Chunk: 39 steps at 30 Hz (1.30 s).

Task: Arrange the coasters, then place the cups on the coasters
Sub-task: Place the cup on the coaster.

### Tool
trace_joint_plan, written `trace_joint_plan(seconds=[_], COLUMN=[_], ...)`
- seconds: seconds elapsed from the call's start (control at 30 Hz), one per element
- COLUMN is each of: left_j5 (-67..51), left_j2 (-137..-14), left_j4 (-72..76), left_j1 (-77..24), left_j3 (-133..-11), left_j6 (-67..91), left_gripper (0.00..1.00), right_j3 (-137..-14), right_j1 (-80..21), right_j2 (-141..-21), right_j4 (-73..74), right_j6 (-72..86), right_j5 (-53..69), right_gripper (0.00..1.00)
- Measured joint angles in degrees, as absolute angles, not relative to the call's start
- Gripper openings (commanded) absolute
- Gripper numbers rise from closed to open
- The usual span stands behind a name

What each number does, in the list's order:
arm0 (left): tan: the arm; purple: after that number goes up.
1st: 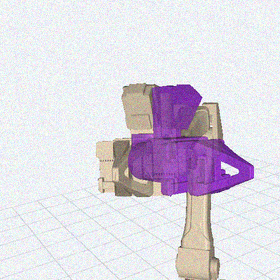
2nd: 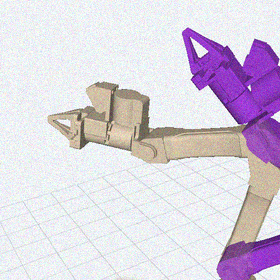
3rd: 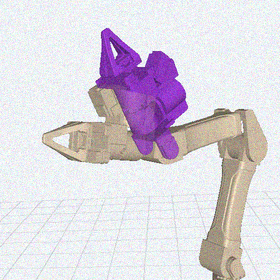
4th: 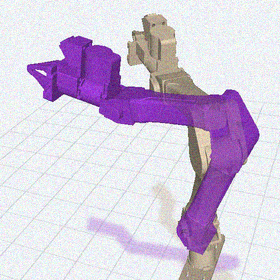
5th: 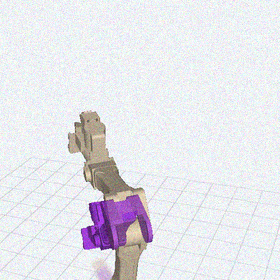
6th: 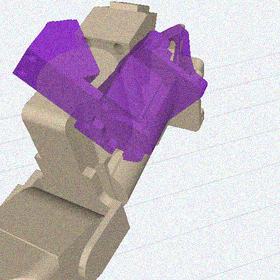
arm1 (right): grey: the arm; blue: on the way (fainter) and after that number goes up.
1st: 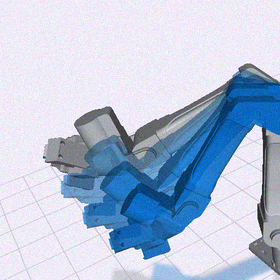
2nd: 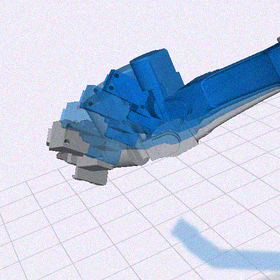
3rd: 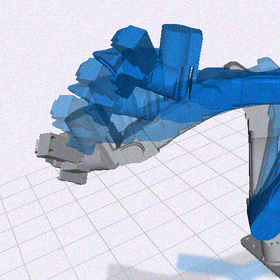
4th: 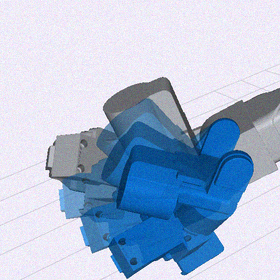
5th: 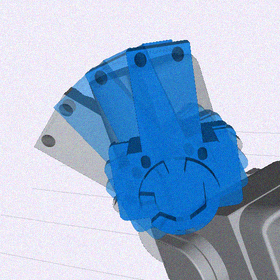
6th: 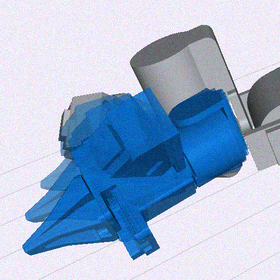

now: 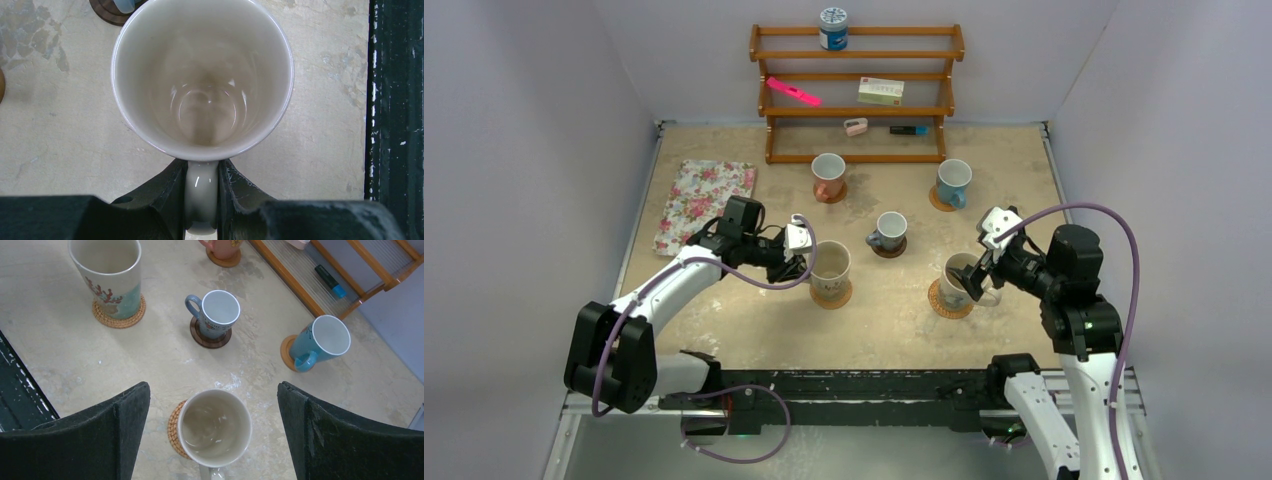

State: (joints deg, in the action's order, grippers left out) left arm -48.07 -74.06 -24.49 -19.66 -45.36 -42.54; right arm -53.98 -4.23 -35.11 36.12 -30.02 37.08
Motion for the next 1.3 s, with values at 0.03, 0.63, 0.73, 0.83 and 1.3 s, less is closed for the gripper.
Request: trace_joint_plan(seconds=[0.03, 0.63, 0.73, 0.83, 1.3], left_j5=[-48.1, -48.1, -48.1, -48.1, -48.2], left_j2=[-74.1, -74.1, -74.1, -74.1, -74.1], left_j4=[-24.5, -24.9, -24.9, -24.9, -24.9], left_j1=[-19.7, -19.7, -19.7, -19.7, -19.7], left_j3=[-45.4, -45.4, -45.4, -45.4, -45.4], left_j6=[-42.5, -42.6, -42.6, -42.6, -42.6], left_gripper=[0.01, 0.03, 0.04, 0.04, 0.05], right_j3=[-54.0, -54.0, -54.0, -54.0, -54.0], right_j1=[-4.2, -4.2, -4.2, -4.2, -4.2], right_j2=[-35.1, -35.1, -35.1, -35.1, -35.1], right_j4=[36.1, 36.1, 36.1, 36.1, 36.1], right_j6=[-30.0, -30.0, -30.0, -30.0, -30.0], right_j5=[37.1, 37.1, 37.1, 37.1, 37.1], right_gripper=[0.99, 0.99, 0.99, 0.99, 0.99])
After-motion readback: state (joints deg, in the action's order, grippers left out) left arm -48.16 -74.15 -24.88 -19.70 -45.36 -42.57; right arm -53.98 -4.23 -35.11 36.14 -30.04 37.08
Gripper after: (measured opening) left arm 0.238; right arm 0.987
